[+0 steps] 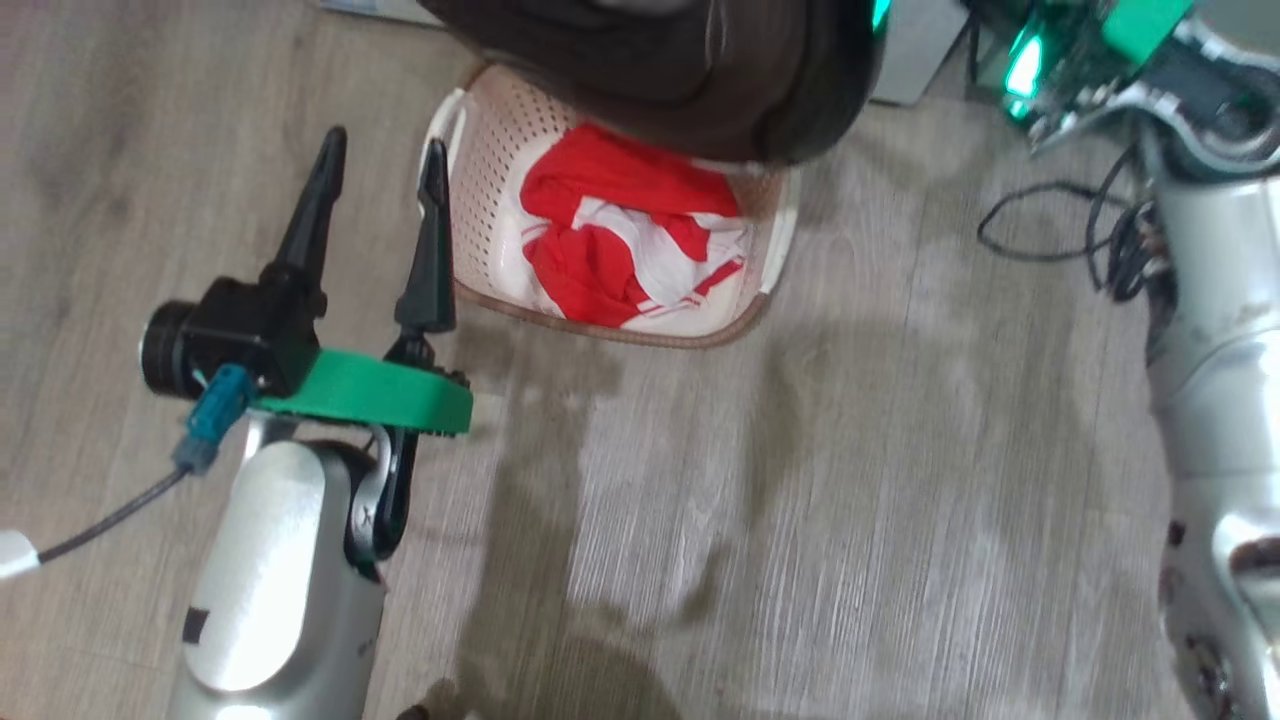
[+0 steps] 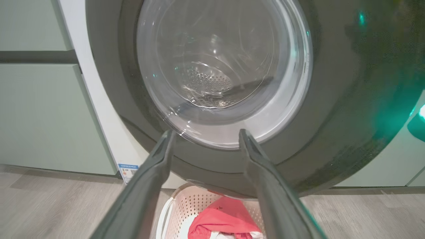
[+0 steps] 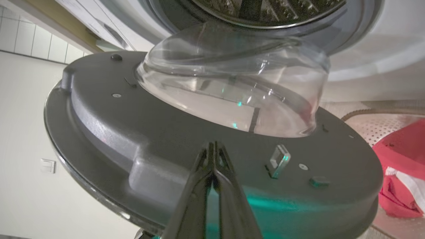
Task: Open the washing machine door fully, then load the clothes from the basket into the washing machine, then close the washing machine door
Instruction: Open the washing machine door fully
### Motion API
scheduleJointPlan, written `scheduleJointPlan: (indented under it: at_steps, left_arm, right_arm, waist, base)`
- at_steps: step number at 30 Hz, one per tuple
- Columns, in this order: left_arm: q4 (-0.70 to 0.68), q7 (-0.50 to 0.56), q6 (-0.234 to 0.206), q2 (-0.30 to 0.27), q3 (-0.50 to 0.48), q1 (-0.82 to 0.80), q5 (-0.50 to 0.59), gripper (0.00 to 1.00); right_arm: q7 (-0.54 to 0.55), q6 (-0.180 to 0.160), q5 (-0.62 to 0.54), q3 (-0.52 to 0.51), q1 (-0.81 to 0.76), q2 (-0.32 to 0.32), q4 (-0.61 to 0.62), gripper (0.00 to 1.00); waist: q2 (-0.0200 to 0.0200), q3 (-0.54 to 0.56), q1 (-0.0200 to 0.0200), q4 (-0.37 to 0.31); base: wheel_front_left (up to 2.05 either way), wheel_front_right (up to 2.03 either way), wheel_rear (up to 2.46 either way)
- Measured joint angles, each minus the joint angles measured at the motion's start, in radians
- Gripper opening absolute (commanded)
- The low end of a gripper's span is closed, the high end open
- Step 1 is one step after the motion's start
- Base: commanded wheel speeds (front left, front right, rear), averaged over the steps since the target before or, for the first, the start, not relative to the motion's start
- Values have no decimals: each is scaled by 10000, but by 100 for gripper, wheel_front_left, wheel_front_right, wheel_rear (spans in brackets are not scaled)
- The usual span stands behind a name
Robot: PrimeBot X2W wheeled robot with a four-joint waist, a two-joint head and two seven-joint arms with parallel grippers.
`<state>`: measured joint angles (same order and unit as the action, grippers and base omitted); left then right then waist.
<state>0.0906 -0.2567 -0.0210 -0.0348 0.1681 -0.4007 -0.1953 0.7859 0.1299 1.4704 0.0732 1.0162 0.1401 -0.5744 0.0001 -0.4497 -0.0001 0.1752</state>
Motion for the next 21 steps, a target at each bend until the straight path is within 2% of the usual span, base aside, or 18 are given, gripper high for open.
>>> scheduleJointPlan:
  at_steps: [12, 21]
  left_arm:
    - [328, 0, -174, -4, -2, 1023, -337, 100]
    - [570, 0, -268, -8, 111, 1449, -564, 100]
  right_arm:
    - [364, 0, 23, 391, -2229, -318, 1085, 0]
    - [447, 0, -6, 903, -3173, -508, 1616, 0]
  waist:
    - [0, 1173, 0, 849]
    - [0, 1738, 0, 1646]
  base:
    - [0, 0, 0]
    - [0, 0, 0]
